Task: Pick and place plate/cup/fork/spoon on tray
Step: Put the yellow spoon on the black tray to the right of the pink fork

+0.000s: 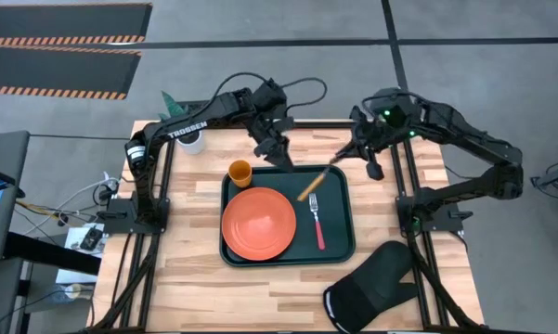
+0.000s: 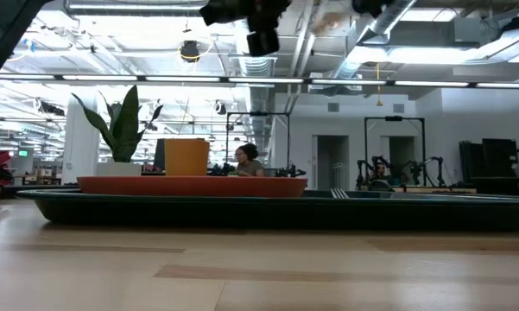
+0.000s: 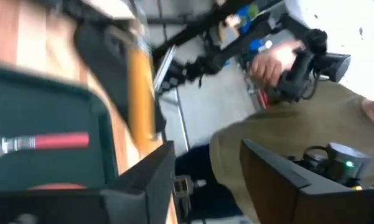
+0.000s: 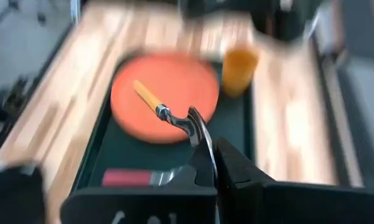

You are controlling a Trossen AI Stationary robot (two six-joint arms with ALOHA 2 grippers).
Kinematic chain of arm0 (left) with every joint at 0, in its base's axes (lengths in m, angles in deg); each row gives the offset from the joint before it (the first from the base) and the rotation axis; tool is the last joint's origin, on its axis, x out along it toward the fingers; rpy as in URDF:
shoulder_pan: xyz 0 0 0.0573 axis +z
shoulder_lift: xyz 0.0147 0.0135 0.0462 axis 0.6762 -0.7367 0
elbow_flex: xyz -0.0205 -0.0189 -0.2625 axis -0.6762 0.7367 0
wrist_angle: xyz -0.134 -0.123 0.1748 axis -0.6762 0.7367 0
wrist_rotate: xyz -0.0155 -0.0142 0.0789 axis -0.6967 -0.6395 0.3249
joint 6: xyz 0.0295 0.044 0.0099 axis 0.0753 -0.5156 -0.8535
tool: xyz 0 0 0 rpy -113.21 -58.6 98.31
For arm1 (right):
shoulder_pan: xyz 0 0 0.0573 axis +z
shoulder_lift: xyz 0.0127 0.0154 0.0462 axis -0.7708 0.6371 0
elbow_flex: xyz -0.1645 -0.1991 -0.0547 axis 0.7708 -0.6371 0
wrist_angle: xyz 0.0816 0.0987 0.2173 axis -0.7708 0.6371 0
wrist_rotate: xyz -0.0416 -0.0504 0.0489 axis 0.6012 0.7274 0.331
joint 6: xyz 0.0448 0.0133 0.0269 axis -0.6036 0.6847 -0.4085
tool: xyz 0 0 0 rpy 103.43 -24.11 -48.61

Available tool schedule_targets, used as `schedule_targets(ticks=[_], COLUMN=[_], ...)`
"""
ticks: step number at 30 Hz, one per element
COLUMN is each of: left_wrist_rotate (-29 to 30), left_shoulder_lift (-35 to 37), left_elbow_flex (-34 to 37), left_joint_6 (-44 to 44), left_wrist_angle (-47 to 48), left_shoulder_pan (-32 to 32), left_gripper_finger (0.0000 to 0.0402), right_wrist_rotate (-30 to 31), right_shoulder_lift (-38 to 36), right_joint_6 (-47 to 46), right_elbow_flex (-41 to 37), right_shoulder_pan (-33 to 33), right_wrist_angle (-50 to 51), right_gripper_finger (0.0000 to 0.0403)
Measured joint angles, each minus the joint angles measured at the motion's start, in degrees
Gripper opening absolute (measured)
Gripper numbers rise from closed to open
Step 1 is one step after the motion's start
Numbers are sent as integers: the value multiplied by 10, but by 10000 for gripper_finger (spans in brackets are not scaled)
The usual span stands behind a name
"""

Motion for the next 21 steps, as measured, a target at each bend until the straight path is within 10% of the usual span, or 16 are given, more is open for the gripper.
schedule_targets(ticks=[21], left_wrist_rotate=[97], left_shoulder_lift=[33], left_elbow_flex=[0], left_joint_6=[-171], left_wrist_angle=[278], left_shoulder_pan=[-35], left_gripper_finger=[192], right_wrist_rotate=[-27], right_shoulder_lift=[322], right_joint_6=[225], right_elbow_flex=[-48], right_shoulder_pan=[-20], right_wrist_angle=[191], right_gripper_finger=[2])
